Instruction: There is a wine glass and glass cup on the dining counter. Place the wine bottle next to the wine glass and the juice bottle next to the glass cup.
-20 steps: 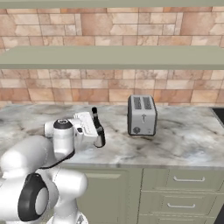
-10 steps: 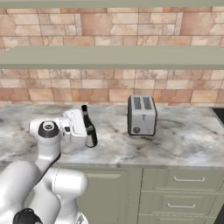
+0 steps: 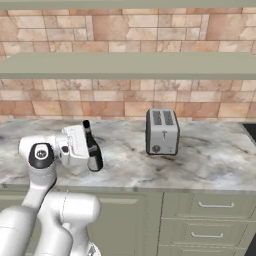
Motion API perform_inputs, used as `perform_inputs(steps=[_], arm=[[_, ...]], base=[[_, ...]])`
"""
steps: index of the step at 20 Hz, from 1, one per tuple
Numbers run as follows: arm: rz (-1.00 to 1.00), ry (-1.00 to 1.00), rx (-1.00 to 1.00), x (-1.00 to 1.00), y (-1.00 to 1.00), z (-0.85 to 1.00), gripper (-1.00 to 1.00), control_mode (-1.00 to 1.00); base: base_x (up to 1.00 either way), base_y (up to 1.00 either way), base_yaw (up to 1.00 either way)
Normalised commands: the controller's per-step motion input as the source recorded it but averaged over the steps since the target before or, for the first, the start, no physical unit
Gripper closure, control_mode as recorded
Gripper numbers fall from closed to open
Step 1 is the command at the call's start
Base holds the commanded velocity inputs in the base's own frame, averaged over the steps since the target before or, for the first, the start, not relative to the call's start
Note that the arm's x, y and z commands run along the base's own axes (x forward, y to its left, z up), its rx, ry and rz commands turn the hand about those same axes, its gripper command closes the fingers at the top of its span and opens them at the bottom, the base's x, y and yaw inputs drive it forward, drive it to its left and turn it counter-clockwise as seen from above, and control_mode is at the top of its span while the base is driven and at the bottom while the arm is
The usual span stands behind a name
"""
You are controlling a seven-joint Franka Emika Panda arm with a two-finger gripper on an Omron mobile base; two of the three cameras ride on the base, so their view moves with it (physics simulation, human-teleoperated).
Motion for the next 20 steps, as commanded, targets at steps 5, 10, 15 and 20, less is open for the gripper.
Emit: perform_inputs(steps=[5,10,15,20], arm=[[0.0,0.0,0.0,-0.06,0.0,0.0,1.0,-1.0],[0.0,0.0,0.0,0.0,0.0,0.0,1.0,-1.0],[0.0,0.0,0.0,0.0,0.0,0.0,1.0,-1.0],[0.0,0.0,0.0,0.0,0.0,0.0,1.0,1.0]], base=[[0.0,0.0,0.0],[0.0,0.0,0.0],[0.0,0.0,0.0],[-0.01,0.0,0.0]])
